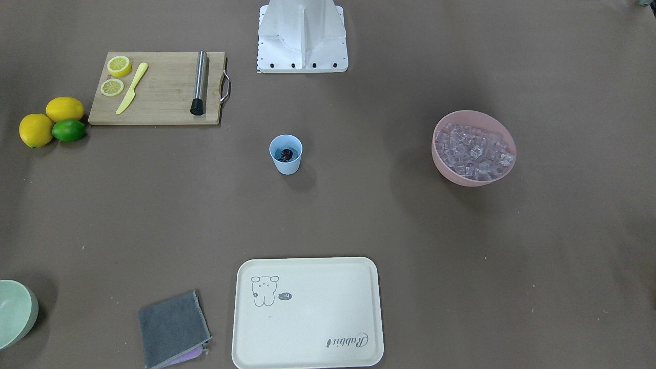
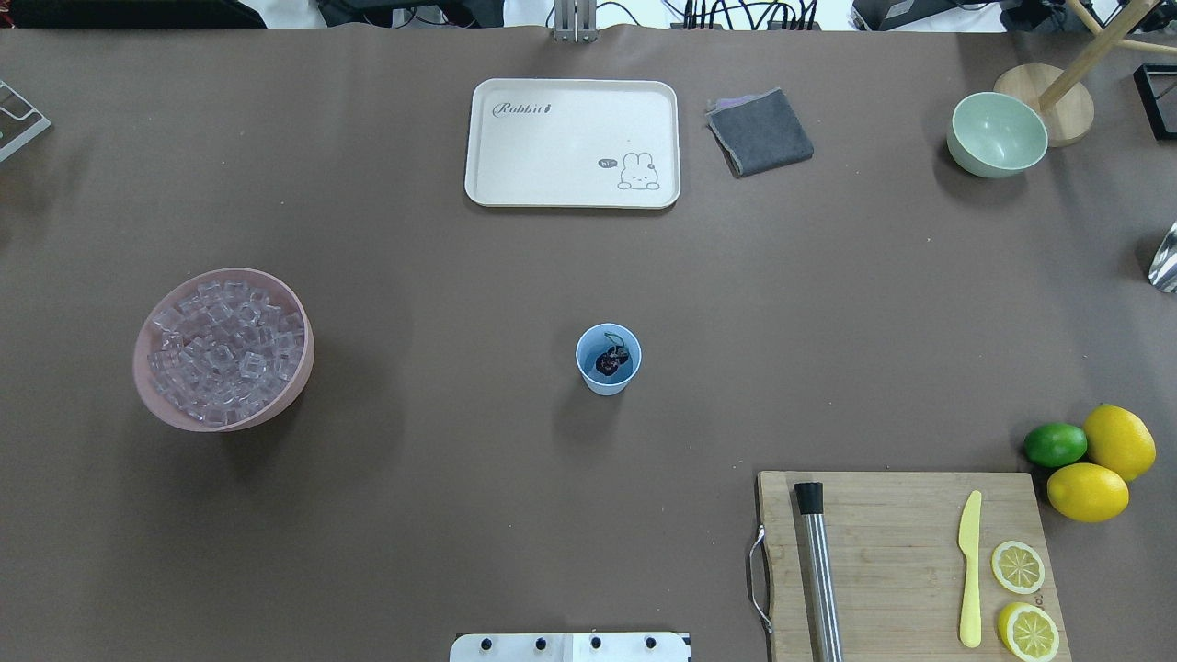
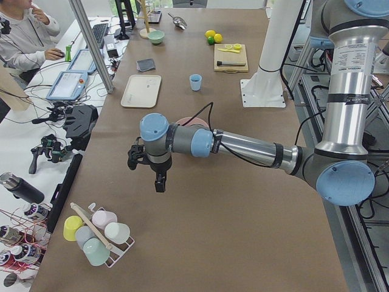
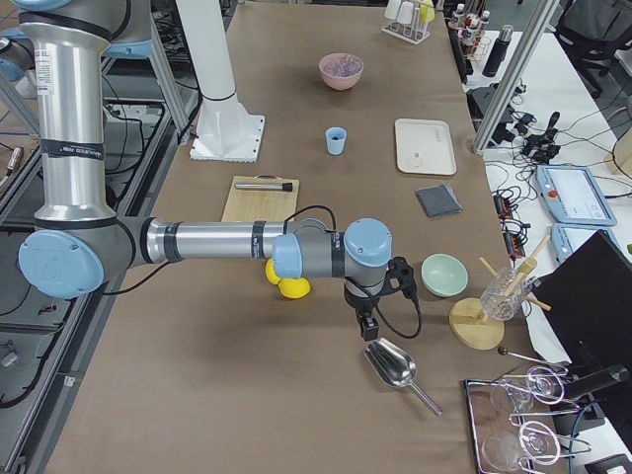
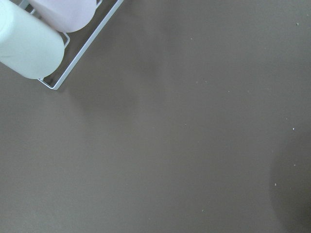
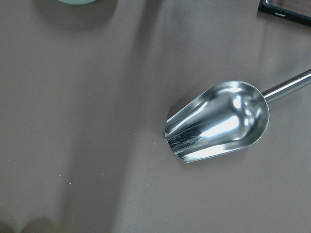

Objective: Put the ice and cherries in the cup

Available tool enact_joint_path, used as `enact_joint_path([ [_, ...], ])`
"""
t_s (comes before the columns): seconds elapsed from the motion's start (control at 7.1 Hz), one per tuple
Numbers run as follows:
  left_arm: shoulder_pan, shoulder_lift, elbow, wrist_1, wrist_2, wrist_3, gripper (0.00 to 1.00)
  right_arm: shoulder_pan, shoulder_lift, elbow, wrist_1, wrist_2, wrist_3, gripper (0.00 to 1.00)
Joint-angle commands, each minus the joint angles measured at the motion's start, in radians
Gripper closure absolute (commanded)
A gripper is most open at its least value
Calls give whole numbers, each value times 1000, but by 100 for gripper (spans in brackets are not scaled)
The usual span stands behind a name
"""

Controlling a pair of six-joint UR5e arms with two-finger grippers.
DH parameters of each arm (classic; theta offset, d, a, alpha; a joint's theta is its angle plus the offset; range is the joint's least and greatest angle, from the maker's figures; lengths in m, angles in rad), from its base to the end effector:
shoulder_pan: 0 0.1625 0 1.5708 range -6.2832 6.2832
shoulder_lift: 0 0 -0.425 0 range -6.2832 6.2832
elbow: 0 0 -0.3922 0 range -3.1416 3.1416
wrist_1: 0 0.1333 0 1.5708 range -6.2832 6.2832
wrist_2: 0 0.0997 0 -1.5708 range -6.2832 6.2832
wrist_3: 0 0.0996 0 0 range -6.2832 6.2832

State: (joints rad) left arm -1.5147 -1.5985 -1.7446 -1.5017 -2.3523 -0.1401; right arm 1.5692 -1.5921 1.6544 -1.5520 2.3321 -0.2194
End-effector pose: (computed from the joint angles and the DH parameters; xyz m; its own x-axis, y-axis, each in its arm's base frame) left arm -0.0348 -0.5069 0.5658 0.7044 -0.0069 -0.7098 0.0432 0.9985 0.0332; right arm 0.0638 -0.4877 0.6268 0.7061 -0.2726 0.6535 0.1591 0.9604 0.2287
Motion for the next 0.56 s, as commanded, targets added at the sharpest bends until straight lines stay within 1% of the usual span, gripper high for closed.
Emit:
enact_joint_path([
  [0.0, -13, 21, 20, -56, 4, 4, 3, 0, 4, -1, -10, 1, 0, 1],
  [0.14, -15, 53, 23, -148, 5, -9, 3, 0, 4, 1, -10, 1, 0, 1],
  [0.42, -16, 55, 28, -141, 7, -12, 3, 0, 4, 2, -10, 0, 0, 1],
])
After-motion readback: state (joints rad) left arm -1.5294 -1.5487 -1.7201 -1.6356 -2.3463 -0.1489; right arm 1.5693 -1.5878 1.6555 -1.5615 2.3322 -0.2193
